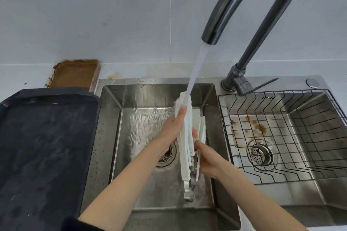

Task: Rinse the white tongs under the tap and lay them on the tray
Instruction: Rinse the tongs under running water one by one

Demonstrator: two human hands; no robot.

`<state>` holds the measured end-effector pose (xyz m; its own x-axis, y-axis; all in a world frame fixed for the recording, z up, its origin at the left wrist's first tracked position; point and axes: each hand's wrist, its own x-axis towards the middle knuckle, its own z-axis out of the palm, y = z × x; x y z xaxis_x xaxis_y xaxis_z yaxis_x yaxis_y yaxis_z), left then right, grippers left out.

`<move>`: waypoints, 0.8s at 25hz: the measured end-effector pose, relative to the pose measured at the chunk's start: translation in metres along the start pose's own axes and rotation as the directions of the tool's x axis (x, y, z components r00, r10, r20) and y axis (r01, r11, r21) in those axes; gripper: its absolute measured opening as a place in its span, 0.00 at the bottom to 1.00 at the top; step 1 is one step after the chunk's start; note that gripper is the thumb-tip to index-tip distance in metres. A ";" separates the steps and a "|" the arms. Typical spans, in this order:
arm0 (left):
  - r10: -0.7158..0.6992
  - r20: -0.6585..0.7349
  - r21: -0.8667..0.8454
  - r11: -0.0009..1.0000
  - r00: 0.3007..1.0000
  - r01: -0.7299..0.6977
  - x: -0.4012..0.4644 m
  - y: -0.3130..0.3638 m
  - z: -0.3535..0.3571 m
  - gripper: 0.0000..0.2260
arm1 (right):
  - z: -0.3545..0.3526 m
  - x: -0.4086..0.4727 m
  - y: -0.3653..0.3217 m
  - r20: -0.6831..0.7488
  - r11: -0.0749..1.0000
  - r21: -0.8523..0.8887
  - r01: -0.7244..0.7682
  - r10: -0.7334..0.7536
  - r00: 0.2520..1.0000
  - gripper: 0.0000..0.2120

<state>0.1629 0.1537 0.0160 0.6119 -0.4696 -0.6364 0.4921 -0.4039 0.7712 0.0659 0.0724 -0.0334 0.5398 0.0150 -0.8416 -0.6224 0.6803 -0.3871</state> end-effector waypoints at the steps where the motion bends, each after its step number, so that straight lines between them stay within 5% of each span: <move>1: -0.012 -0.011 0.018 1.000 1.000 0.012 0.001 -0.004 -0.002 0.25 | -0.001 0.000 0.002 -0.029 1.000 -0.020 0.021 -0.022 0.999 0.09; 8: -0.187 -0.135 -0.526 0.846 0.973 0.090 -0.005 -0.030 -0.026 0.18 | 0.010 0.001 -0.003 -0.158 0.893 -0.334 0.300 -0.367 0.916 0.14; 11: -0.196 -0.220 -0.514 0.856 0.956 0.057 -0.003 -0.040 -0.033 0.15 | 0.022 0.001 -0.011 -0.090 0.794 -0.511 0.330 -0.431 0.898 0.17; 17: -0.204 -0.166 -0.588 0.806 0.965 0.069 0.010 -0.042 -0.046 0.12 | 0.038 -0.004 -0.036 0.044 0.867 -0.297 0.401 -0.407 0.912 0.16; 20: -0.230 -0.107 -0.641 0.759 0.967 0.109 0.013 -0.044 -0.049 0.13 | 0.049 -0.008 -0.051 0.102 0.805 -0.405 0.433 -0.431 0.897 0.17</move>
<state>0.1789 0.2038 -0.0254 0.5451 -0.2770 -0.7913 0.8378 0.1454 0.5263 0.1213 0.0729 0.0113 0.8098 -0.2052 -0.5496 -0.4972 0.2571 -0.8287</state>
